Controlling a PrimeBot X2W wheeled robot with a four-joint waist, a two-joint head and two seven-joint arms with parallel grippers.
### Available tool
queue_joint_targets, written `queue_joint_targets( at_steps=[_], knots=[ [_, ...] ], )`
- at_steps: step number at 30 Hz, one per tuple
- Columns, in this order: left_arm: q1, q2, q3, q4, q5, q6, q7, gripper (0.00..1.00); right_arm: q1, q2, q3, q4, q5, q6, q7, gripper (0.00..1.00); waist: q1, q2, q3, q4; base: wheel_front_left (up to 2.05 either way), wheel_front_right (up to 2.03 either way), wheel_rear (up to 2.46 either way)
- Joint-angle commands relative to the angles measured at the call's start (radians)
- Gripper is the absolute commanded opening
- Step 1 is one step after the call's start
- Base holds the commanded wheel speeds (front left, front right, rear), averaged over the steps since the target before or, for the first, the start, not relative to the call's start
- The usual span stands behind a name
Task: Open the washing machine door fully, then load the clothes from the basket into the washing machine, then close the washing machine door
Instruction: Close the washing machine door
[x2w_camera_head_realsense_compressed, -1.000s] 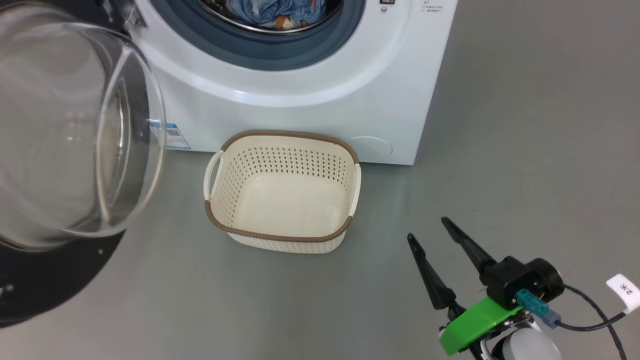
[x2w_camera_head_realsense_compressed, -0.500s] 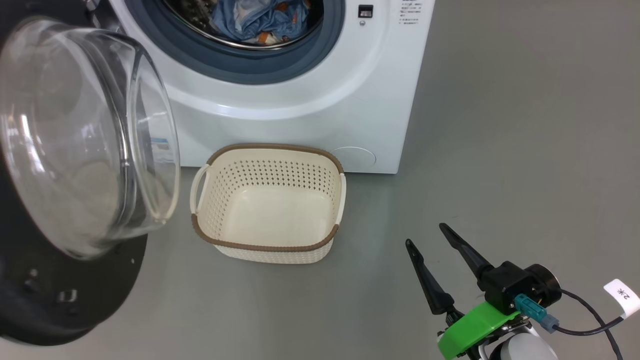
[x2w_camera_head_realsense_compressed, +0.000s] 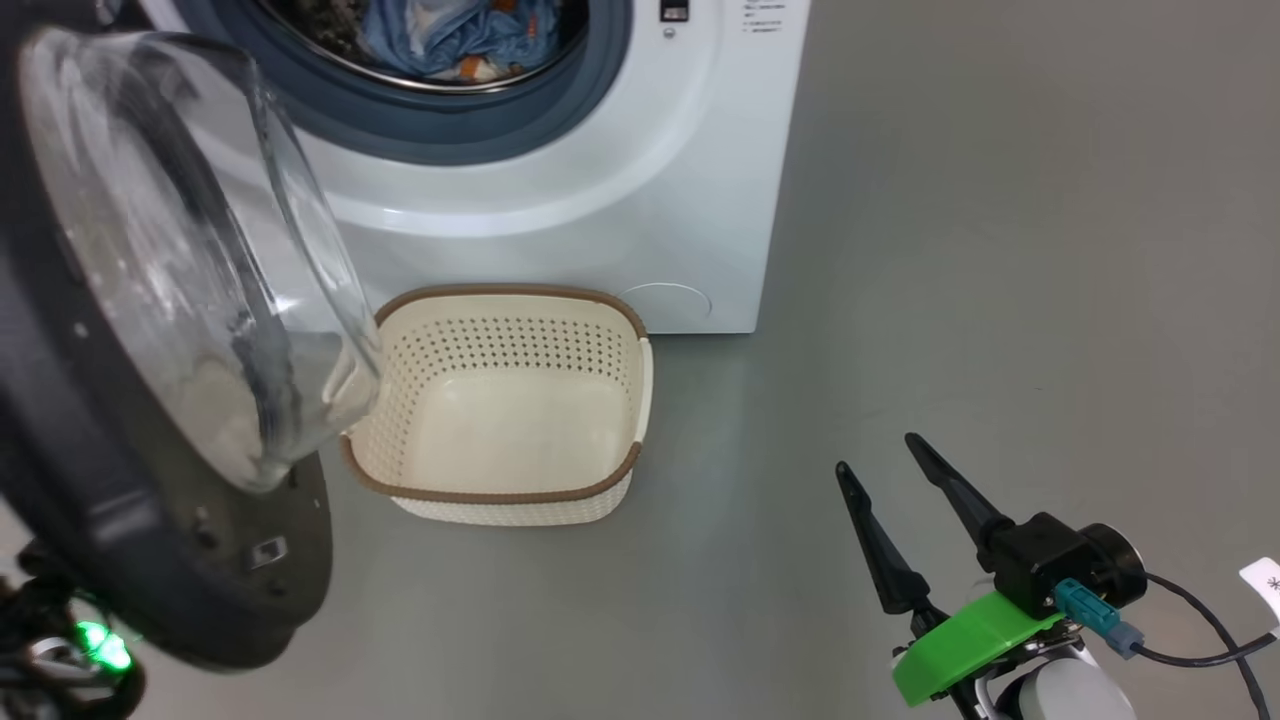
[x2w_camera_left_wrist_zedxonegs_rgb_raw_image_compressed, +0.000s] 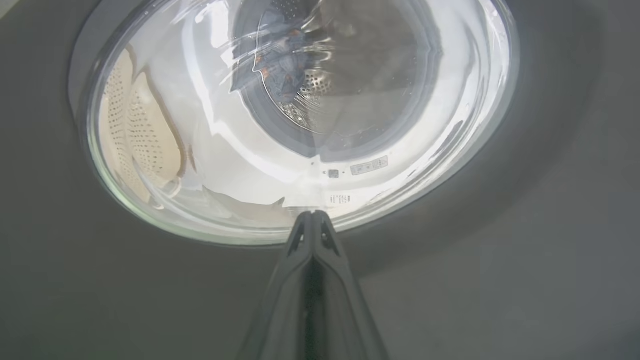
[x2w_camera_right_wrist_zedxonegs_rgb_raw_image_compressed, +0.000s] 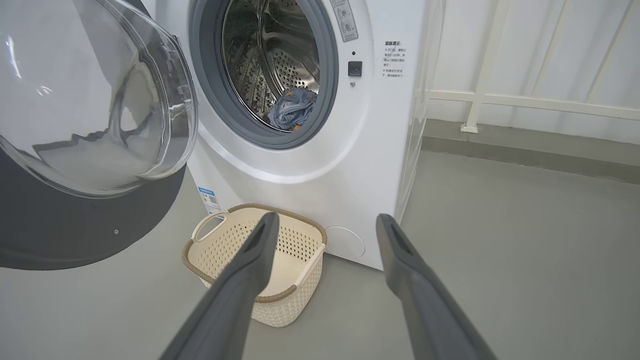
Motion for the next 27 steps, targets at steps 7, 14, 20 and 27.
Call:
queue_joint_targets(
  at_steps=[7,14,20,27],
  knots=[
    [0.003,0.009,-0.085,-0.037,-0.072,-0.014,-0.046,0.00,-0.003,0.005,0.008,-0.033,-0.001,0.002,-0.012,1.00,0.0000,0.0000,0.001,-0.037,0.00,0.00,0.00],
    [-0.005,0.008,-0.240,0.002,-0.165,-0.037,-0.148,0.00,-0.004,0.011,0.010,-0.029,-0.001,0.002,-0.012,1.00,0.0000,0.0000,0.002,-0.072,0.00,0.00,0.00],
    [-0.017,0.008,-0.351,0.026,-0.210,-0.059,-0.227,0.00,-0.010,0.015,0.006,-0.029,0.000,0.002,-0.012,1.00,0.0000,0.0000,0.009,-0.105,0.00,0.00,0.00],
    [-0.062,0.008,-0.405,0.077,-0.237,-0.077,-0.310,0.00,-0.015,0.018,0.006,-0.029,0.000,0.002,-0.012,1.00,0.0000,0.0000,0.015,-0.140,0.00,0.00,0.00]
  ],
)
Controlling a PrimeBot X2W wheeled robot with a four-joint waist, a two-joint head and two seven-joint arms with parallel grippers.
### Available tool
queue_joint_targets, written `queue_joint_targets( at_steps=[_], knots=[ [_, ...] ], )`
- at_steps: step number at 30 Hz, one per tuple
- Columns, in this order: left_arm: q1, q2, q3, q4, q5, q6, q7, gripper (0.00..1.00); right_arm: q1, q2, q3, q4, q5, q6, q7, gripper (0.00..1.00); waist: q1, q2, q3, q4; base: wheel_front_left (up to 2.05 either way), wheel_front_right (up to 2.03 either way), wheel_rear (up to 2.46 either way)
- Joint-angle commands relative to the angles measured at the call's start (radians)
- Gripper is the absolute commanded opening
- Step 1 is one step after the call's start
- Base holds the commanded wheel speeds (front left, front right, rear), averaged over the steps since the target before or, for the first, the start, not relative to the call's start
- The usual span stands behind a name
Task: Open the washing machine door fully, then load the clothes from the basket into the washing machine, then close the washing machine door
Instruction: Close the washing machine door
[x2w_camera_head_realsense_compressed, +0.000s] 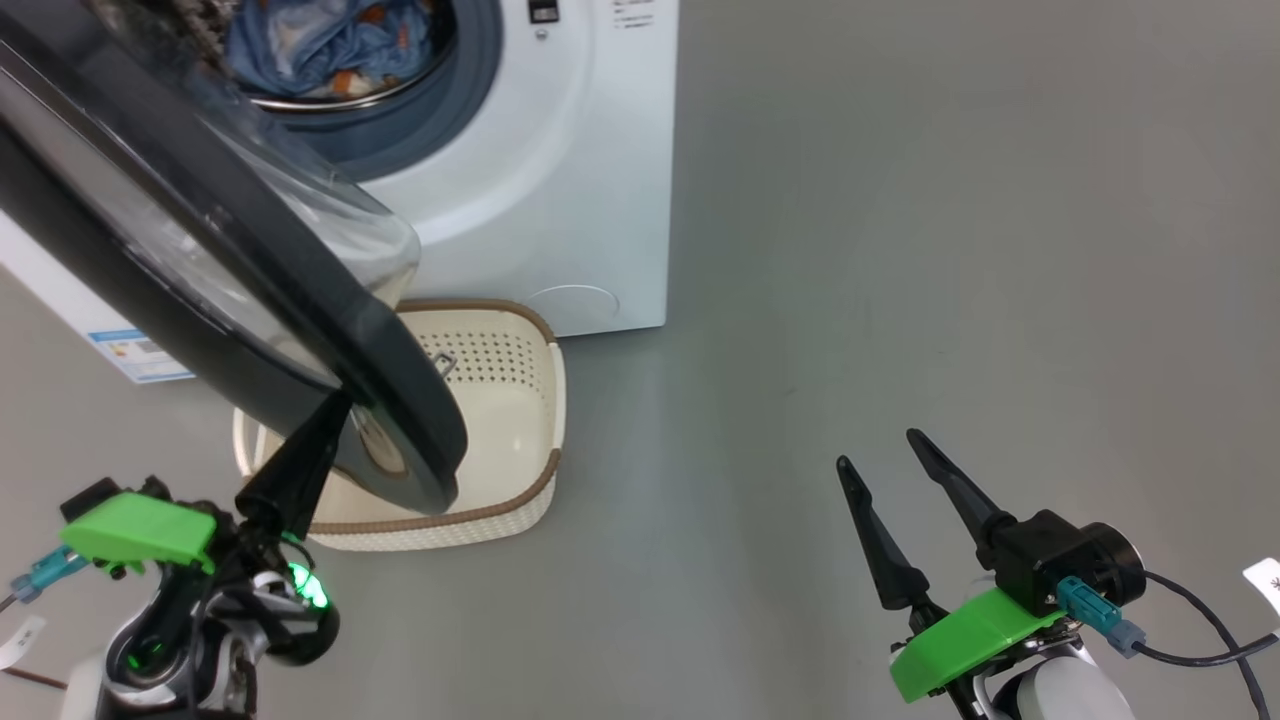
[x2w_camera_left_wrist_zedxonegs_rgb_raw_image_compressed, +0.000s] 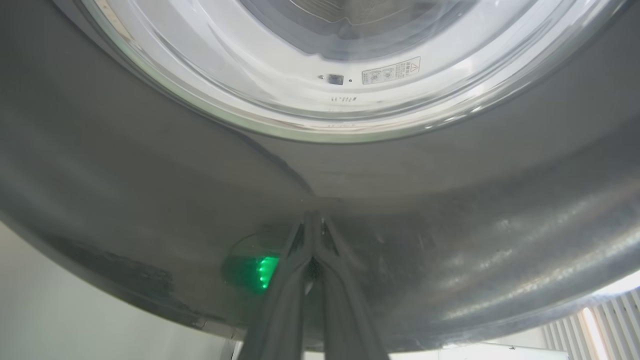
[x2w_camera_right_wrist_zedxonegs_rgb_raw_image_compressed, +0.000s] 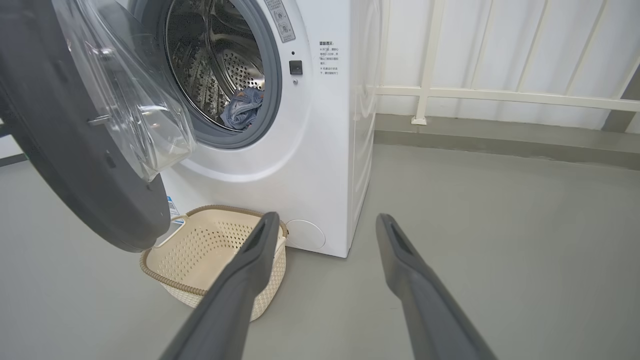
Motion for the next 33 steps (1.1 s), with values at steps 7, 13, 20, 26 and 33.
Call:
queue_joint_targets(
  at_steps=[7,13,20,26,33],
  knots=[
    [-0.091,0.017,-0.013,0.052,-0.044,-0.032,-0.068,0.00,-0.016,0.008,0.018,-0.022,0.003,0.002,-0.012,1.00,0.0000,-0.0001,0.007,-0.053,0.00,0.00,0.00],
    [-0.139,0.017,-0.039,0.120,-0.068,-0.059,-0.135,0.00,-0.016,0.012,0.011,-0.021,0.005,0.002,-0.012,1.00,0.0000,-0.0001,0.008,-0.083,0.00,0.00,0.00],
    [-0.212,0.017,-0.071,0.207,-0.132,-0.089,-0.206,0.00,-0.016,0.015,0.008,-0.017,0.006,0.002,-0.012,1.00,0.0000,-0.0001,0.006,-0.115,0.00,0.00,0.00],
    [-0.261,0.017,-0.093,0.259,-0.171,-0.098,-0.249,0.00,-0.013,0.017,0.007,-0.011,0.007,0.002,-0.012,1.00,0.0000,-0.0001,0.000,-0.136,0.00,0.00,0.00],
    [-0.260,0.017,-0.106,0.252,-0.171,-0.099,-0.263,0.00,-0.002,0.018,0.000,-0.006,0.005,0.002,-0.012,1.00,0.0000,-0.0001,-0.016,-0.143,0.00,0.00,0.00]
  ],
)
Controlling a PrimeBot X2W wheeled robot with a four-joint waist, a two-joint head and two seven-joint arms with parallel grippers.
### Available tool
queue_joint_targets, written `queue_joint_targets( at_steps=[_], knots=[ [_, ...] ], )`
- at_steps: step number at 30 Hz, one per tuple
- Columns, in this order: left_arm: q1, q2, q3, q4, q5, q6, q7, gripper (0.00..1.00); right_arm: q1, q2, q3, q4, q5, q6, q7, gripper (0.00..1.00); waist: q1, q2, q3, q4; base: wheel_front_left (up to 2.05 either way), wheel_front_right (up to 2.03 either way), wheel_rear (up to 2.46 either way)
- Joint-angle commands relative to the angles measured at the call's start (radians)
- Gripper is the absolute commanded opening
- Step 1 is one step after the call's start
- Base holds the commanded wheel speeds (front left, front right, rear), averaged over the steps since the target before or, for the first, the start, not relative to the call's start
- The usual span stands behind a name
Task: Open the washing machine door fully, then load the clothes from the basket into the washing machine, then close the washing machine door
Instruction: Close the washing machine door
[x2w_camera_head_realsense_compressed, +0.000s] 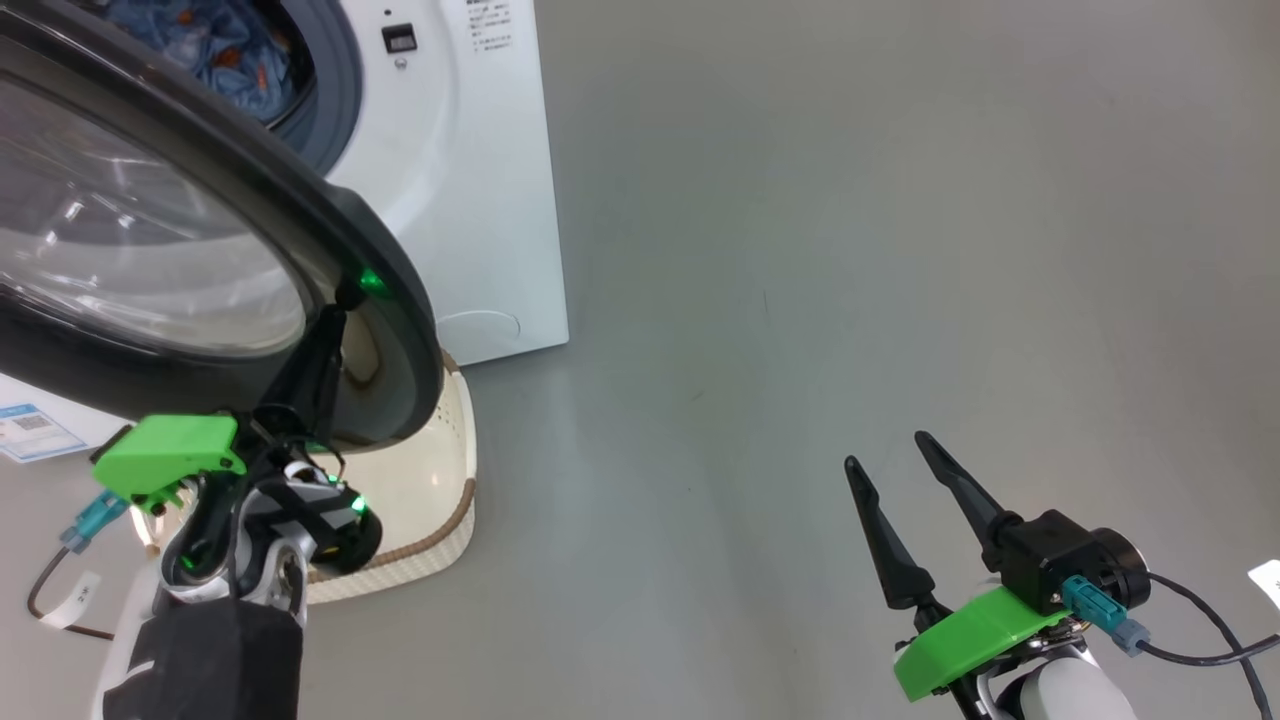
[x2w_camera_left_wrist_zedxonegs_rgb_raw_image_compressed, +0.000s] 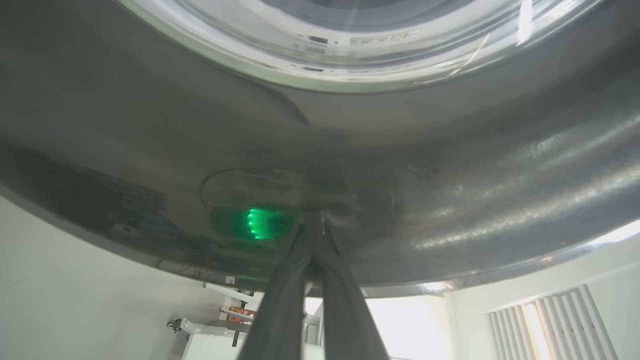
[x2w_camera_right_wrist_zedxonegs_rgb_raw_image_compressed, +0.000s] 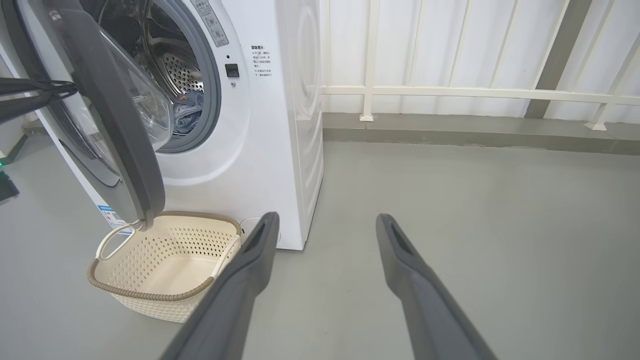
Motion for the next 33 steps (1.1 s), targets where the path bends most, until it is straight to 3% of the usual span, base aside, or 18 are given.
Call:
queue_joint_targets(
  at_steps=[1,10,19,26,33],
  knots=[
    [-0.016,0.020,0.023,-0.033,0.005,-0.010,0.006,0.00,0.001,0.007,0.019,-0.019,0.005,0.002,-0.012,1.00,0.0000,0.0000,-0.012,0.002,0.00,0.00,0.00],
    [0.112,0.020,0.035,-0.113,0.052,-0.010,0.040,0.00,0.033,0.008,0.002,-0.015,0.003,0.002,-0.012,1.00,0.0000,0.0000,-0.078,0.023,0.00,0.00,0.00],
    [0.306,0.020,0.072,-0.315,0.098,-0.010,0.008,0.00,0.072,0.006,-0.015,-0.038,0.003,0.002,-0.012,1.00,0.0000,0.0000,-0.144,0.071,0.00,0.00,0.00],
    [0.444,0.053,0.075,-0.493,0.361,-0.010,-0.153,0.00,0.088,0.006,-0.031,-0.057,-0.002,0.002,-0.012,1.00,0.0000,0.0000,-0.164,0.114,0.00,0.00,0.00],
    [0.531,0.183,-0.108,-0.529,0.755,-0.010,-0.439,0.00,0.087,0.006,-0.029,-0.063,-0.003,0.002,-0.012,1.00,0.0000,0.0000,-0.171,0.135,0.00,0.00,0.00]
  ],
)
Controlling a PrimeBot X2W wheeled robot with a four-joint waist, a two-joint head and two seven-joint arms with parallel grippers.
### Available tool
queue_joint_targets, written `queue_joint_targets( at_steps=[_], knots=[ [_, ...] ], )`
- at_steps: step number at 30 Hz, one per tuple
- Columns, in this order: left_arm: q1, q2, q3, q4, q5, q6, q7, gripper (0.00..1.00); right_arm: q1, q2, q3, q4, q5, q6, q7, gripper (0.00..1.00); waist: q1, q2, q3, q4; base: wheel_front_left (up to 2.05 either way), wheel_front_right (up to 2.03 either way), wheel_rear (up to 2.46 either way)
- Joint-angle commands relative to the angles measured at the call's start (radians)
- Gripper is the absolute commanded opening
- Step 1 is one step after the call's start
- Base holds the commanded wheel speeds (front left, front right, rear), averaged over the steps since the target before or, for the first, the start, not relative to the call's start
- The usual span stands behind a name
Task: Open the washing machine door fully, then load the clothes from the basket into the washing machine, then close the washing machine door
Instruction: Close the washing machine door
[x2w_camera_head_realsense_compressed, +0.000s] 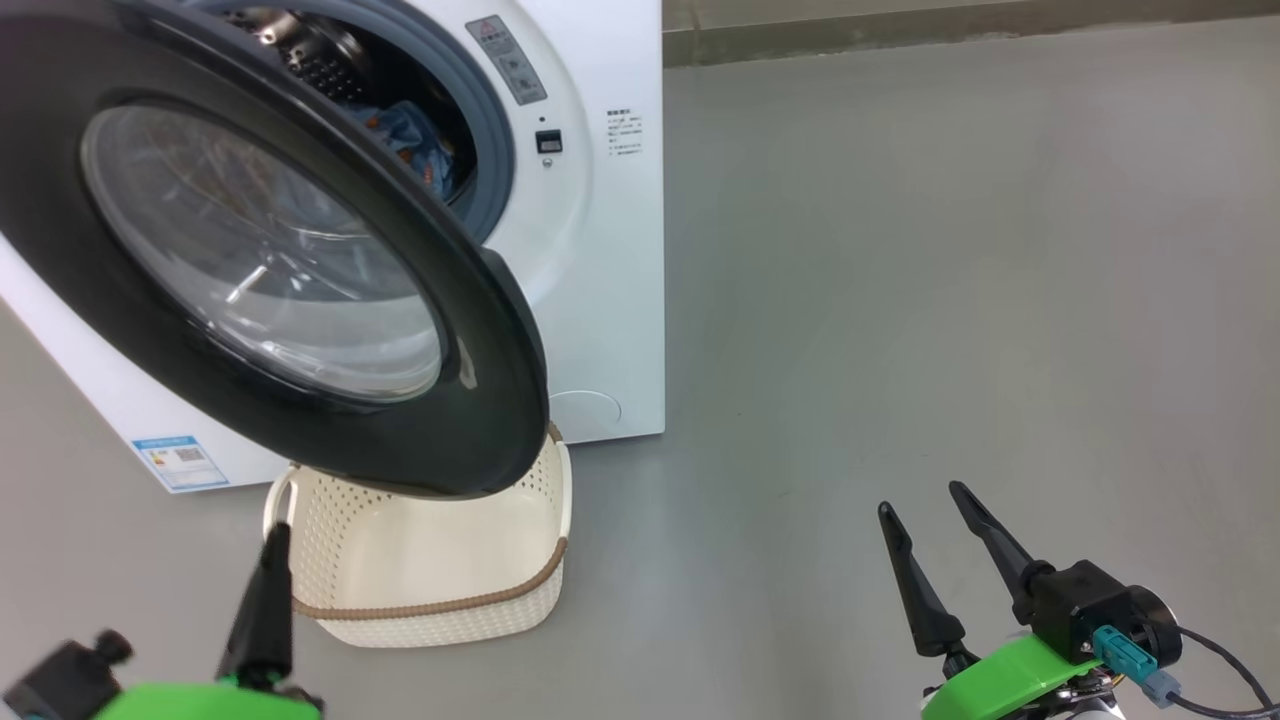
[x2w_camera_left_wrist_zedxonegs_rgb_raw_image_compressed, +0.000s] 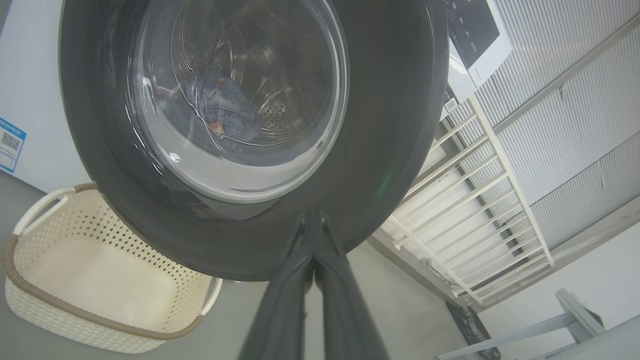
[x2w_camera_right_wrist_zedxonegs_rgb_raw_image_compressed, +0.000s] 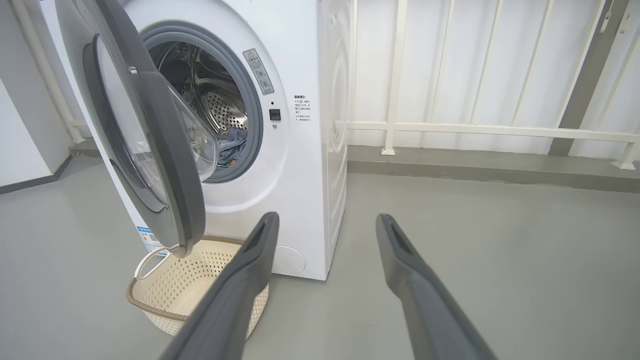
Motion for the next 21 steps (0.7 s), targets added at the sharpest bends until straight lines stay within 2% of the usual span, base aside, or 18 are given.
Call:
queue_joint_targets(
  at_steps=[1,4,11,17,18,19,20,21],
  knots=[
    [-0.011,0.049,-0.016,-0.011,0.082,-0.007,-0.067,0.00,-0.012,0.003,0.022,-0.029,-0.003,0.002,-0.012,1.00,0.0000,0.0000,-0.002,0.008,0.00,0.00,0.00],
    [-0.005,0.068,-0.055,0.016,0.204,-0.007,-0.103,0.00,-0.011,0.003,0.023,-0.032,-0.002,0.002,-0.012,1.00,0.0000,0.0000,-0.002,0.015,0.00,0.00,0.00],
    [0.023,-0.005,0.033,-0.036,0.540,-0.007,-0.106,0.00,-0.014,0.003,0.023,-0.035,-0.002,0.002,-0.012,1.00,0.0000,0.0000,0.006,0.022,0.00,0.00,0.00],
    [0.049,-0.045,0.038,-0.041,0.652,-0.007,-0.107,0.00,-0.016,0.004,0.026,-0.035,-0.001,0.002,-0.012,1.00,0.0000,0.0000,0.009,0.021,0.00,0.00,0.00],
    [0.049,-0.049,0.040,-0.040,0.657,-0.007,-0.107,0.09,-0.016,0.004,0.026,-0.034,0.000,0.002,-0.012,1.00,0.0000,0.0000,0.010,0.021,0.00,0.00,0.00],
    [0.048,-0.053,0.042,-0.040,0.661,-0.007,-0.107,0.66,-0.017,0.004,0.027,-0.033,0.000,0.002,-0.012,1.00,0.0000,0.0000,0.011,0.021,0.00,0.00,0.00],
    [0.048,-0.053,0.042,-0.040,0.661,-0.007,-0.107,0.66,-0.017,0.004,0.027,-0.033,0.000,0.002,-0.012,1.00,0.0000,0.0000,0.011,0.021,0.00,0.00,0.00],
    [0.047,-0.056,0.045,-0.040,0.665,-0.007,-0.107,1.00,-0.017,0.004,0.027,-0.033,0.001,0.002,-0.012,1.00,0.0000,0.0000,0.011,0.020,0.00,0.00,0.00]
  ],
)
